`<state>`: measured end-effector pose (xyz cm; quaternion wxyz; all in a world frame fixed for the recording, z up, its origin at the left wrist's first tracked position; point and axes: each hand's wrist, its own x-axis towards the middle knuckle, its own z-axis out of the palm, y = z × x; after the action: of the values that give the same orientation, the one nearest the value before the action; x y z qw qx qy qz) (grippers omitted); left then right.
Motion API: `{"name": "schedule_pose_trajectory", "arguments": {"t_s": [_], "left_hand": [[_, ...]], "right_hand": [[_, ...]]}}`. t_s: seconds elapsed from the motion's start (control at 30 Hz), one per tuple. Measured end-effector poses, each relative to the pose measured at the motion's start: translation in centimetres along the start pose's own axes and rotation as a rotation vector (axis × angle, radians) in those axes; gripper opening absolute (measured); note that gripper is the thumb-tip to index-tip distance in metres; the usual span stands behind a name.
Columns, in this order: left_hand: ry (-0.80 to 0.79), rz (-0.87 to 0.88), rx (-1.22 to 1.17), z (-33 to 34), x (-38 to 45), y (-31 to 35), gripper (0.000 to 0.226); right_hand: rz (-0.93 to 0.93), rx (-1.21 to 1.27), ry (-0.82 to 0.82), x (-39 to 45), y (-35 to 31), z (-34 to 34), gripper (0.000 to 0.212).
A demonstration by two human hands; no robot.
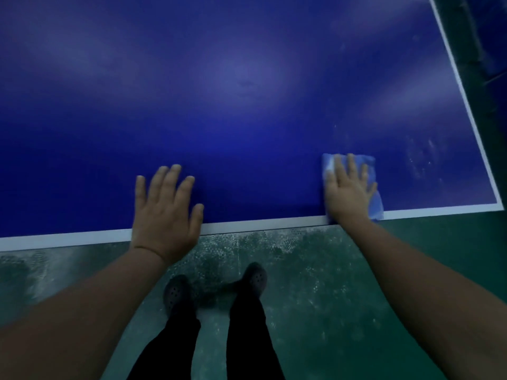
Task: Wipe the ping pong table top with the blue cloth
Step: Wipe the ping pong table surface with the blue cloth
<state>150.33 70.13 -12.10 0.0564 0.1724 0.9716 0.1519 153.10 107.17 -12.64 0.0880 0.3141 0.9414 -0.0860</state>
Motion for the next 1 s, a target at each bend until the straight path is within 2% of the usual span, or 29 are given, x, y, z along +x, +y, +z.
{"name": "schedule_pose_trajectory", "arguments": {"t_s": [0.07, 0.1, 0.13, 0.23, 0.27, 0.3, 0.4, 0.43, 0.5, 0.57, 0.73, 0.8, 0.83, 0.9, 1.0], "left_hand": [[-0.009, 0.055, -0.013, 1.4, 1.0, 3.6, 0.064], [-0.018, 0.070, -0.019, 2.0, 1.5, 5.3, 0.064], [-0.024, 0.072, -0.022, 2.5, 2.1, 6.7, 0.064], [-0.047, 0.013, 0.020, 3.9, 3.4, 8.6, 0.066], [-0.057, -0.009, 0.045, 4.2, 3.6, 8.7, 0.067], [-0.062, -0.023, 0.066, 4.4, 3.7, 8.7, 0.067], [-0.067, -0.039, 0.103, 4.5, 3.7, 8.8, 0.067], [-0.074, -0.043, 0.106, 4.4, 3.7, 8.9, 0.067], [-0.083, -0.051, 0.105, 4.3, 3.8, 9.1, 0.067], [-0.089, -0.055, 0.106, 4.1, 3.8, 9.2, 0.066], [-0.083, -0.058, 0.102, 3.8, 3.9, 9.6, 0.066], [-0.073, -0.052, 0.095, 3.7, 3.9, 9.8, 0.066], [-0.071, -0.048, 0.094, 3.7, 3.9, 9.8, 0.066], [-0.071, -0.050, 0.102, 3.6, 3.9, 9.8, 0.066], [-0.082, -0.043, 0.106, 3.7, 3.9, 9.7, 0.066]], "right_hand": [[0.214, 0.088, 0.047, 0.9, -0.2, -0.2, 0.055], [0.220, 0.089, 0.069, 0.5, -1.6, 0.1, 0.054], [0.116, 0.070, 0.078, -0.4, -3.1, 0.9, 0.054], [-0.516, -0.070, -0.048, -2.9, -4.3, 2.8, 0.054], [-0.591, -0.093, -0.063, -1.7, -2.8, 2.2, 0.053], [-0.516, -0.101, -0.045, 0.2, -0.5, 1.3, 0.053], [-0.002, -0.022, -0.005, 5.4, 7.7, -1.8, 0.054], [0.095, 0.027, -0.001, 5.8, 9.4, -2.4, 0.056], [0.129, 0.052, 0.015, 4.7, 9.2, -2.2, 0.061], [-0.013, 0.001, 0.021, 2.7, 5.6, -0.5, 0.060], [-0.687, -0.005, -0.001, 2.1, -6.9, 2.4, 0.051], [-0.751, -0.026, 0.014, 5.2, -7.6, 1.7, 0.053], [-0.694, -0.079, 0.045, 7.3, -6.5, 1.0, 0.055], [-0.404, -0.097, 0.092, 12.1, -2.0, -0.8, 0.055], [0.060, 0.100, 0.090, 16.2, 5.3, -3.7, 0.055]]}}
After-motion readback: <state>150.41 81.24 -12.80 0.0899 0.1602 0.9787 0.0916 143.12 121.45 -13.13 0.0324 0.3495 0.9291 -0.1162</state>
